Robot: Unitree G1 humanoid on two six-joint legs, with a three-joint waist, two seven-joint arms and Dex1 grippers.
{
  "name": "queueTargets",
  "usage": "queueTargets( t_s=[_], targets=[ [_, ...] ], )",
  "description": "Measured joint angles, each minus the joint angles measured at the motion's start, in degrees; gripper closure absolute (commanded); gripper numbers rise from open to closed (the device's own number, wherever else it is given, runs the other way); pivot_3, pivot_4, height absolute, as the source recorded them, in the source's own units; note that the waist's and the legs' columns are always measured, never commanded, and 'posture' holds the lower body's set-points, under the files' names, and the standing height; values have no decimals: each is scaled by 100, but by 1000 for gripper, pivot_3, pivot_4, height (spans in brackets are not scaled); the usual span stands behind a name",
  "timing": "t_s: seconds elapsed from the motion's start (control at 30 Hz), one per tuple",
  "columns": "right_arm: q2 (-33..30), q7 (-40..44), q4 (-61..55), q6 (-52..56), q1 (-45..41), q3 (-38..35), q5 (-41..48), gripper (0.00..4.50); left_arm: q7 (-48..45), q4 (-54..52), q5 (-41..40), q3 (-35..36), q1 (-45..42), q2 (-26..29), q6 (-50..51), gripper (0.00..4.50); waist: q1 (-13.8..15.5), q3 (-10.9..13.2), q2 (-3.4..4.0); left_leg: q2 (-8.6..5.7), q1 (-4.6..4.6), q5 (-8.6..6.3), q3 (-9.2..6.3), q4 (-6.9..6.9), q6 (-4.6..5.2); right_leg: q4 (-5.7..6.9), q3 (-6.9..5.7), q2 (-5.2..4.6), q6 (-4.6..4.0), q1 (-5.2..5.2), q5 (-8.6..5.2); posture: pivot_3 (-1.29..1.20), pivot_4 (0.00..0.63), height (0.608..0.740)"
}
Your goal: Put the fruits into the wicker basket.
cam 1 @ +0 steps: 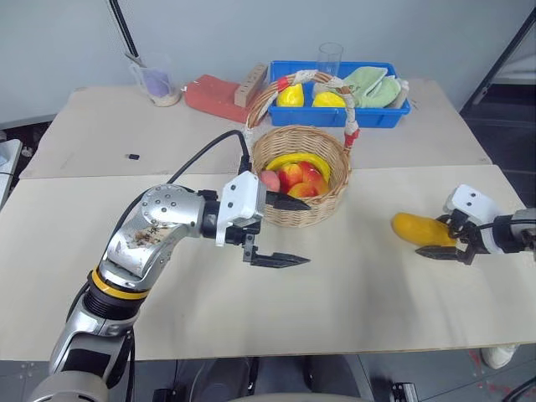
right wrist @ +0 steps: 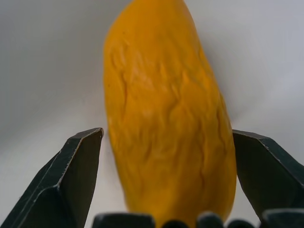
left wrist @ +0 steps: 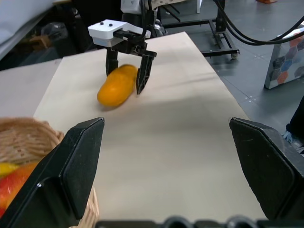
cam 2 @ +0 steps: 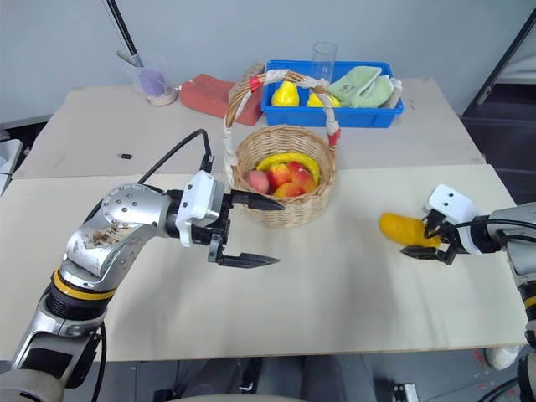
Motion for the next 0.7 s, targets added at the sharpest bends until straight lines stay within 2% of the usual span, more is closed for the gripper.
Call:
queueTargets(
  t_s=[0.07, 0.1, 0.23, 0.33, 0.47, 0.53, 0.6, 0.7],
  targets=[
    [15, 50, 66, -26, -54, 0, -16, 1516, 0, -16, -10, 61, 9, 53, 4, 0, 3, 0, 1, 1, 0, 0, 0, 0, 0, 1, 0, 1, 0, -1, 0, 0, 150, 740],
    [15, 93, 77, -27, -61, 0, -23, 1664, -1, -24, -24, 94, 19, 89, 7, 0, 4, 0, 1, 2, 0, 0, 0, 0, 0, 1, 0, 2, 0, -1, 0, 0, 150, 740],
    [14, 227, 66, -27, -43, -12, -29, 1667, -11, -33, -143, 270, 124, 192, 19, 0, 4, -1, 1, 2, 0, -1, 0, -1, 1, 1, 1, 2, 0, -2, 0, 0, 150, 740],
    [-43, 360, -403, 68, 172, -169, 137, 1667, -24, -90, -279, 488, 321, 408, 125, 0, 0, 0, 3, 3, -2, -2, 1, -6, 2, 4, 5, 4, 0, -13, 0, 0, 150, 740],
    [-152, 446, -2129, 998, 329, -721, 907, 1667, 53, -200, -694, 1202, 567, 753, 368, 0, -55, 0, 5, 10, -16, -3, 10, -16, 3, 18, 32, 13, -2, -50, 1, 0, 150, 740],
    [-58, 275, -3002, 1542, 49, -816, 1288, 1667, 128, -267, -895, 1544, 704, 850, 397, 0, -75, 0, 6, 16, -16, -11, 12, -16, 16, 18, 39, 22, -8, -55, 5, 0, 150, 740],
    [298, -69, -3823, 2116, -478, -823, 1655, 1667, 152, -344, -1085, 1871, 919, 960, 418, 0, -86, 0, 5, 24, -17, -11, 13, -19, 16, 17, 41, 30, -14, -59, 8, 0, 150, 740],
    [846, -563, -4354, 2637, -1161, -597, 1867, 1667, 185, -438, -1369, 2172, 1108, 1117, 575, 0, -38, 0, 1, 28, -19, -11, 13, -18, 16, 15, 37, 37, -20, -60, 12, 0, 150, 740]
  ],
)
